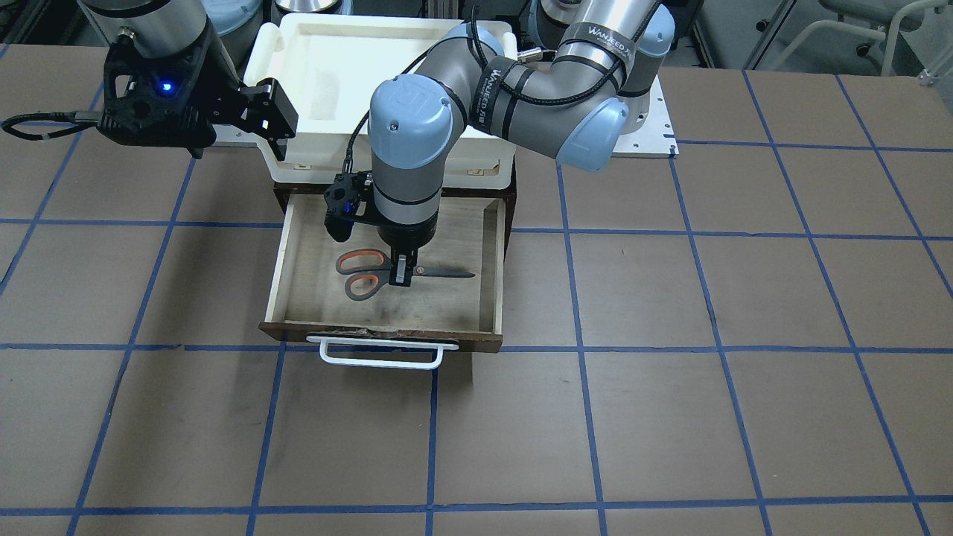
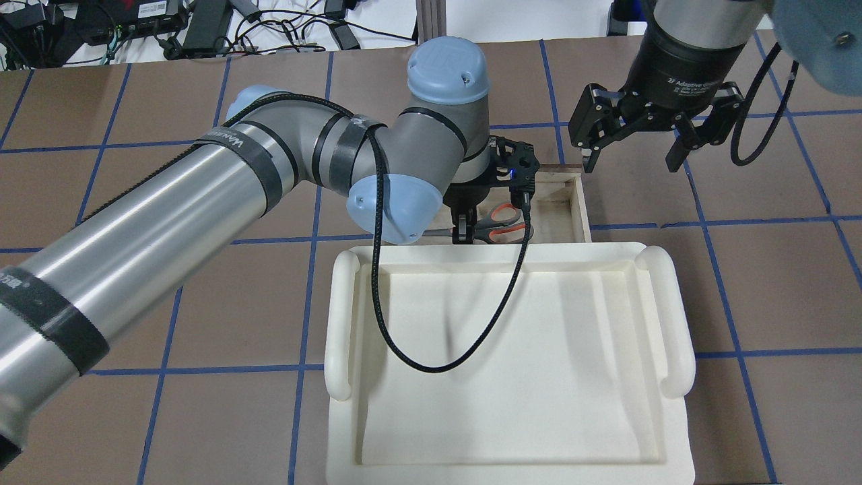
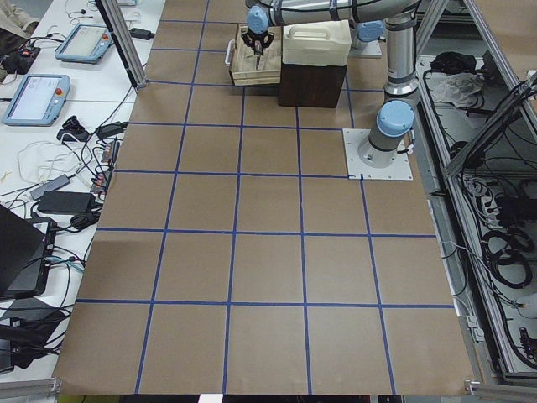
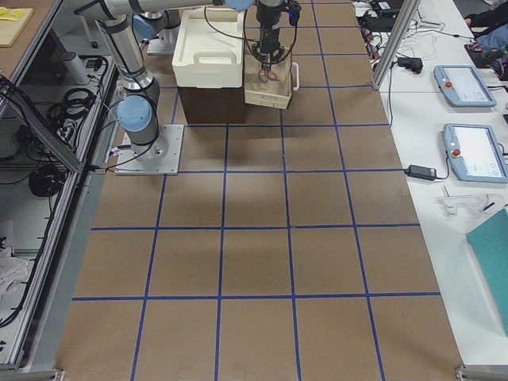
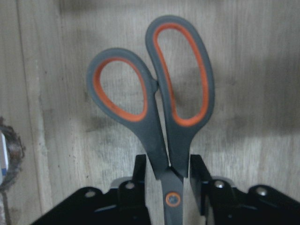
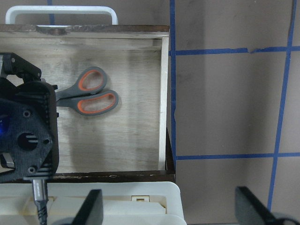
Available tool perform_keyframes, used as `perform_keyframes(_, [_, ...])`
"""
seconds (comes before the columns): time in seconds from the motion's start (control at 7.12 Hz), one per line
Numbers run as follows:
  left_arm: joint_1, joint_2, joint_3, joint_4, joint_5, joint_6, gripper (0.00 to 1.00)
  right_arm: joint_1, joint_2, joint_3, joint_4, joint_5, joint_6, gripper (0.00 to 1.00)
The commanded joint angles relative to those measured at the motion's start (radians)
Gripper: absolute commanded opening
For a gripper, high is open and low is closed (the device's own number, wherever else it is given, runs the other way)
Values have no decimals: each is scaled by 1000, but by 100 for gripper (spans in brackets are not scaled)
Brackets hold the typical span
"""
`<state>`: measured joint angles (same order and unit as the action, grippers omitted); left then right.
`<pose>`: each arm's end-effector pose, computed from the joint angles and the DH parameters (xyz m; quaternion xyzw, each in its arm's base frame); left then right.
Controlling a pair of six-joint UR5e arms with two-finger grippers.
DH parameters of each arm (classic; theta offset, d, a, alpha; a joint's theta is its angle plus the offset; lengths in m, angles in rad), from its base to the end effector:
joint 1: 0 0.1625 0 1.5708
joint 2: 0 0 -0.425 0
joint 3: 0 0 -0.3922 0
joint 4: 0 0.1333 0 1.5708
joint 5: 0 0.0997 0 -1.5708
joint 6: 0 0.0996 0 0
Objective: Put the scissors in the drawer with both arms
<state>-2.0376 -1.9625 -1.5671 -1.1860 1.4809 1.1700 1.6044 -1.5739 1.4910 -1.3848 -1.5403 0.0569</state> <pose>-0.4081 -0.4938 0.3074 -0.7293 -0.6828 0.0140 0.0427 0.1523 -0.4736 0.5107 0.0124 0.9985 0.0522 0.0129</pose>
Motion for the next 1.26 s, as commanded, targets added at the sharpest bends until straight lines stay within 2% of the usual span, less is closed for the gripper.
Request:
perform_keyframes(0.0, [-3,-2,-1,6,-2,-16,78,0,0,0,-3,0,-3,100])
perform_keyframes(0.14, [-3,-2,-1,6,-5,-27,90,0,0,0,-8,0,-5,100])
perform_keyframes(0.42, [11,33,15,5,-2,-27,99,2,0,0,-8,0,0,100])
perform_keyframes(0.84, [126,83,68,-47,-5,-96,99,3,0,2,-8,6,1,100])
perform_keyframes(1.12, [288,164,114,-99,-2,-110,99,5,2,2,-10,6,1,100])
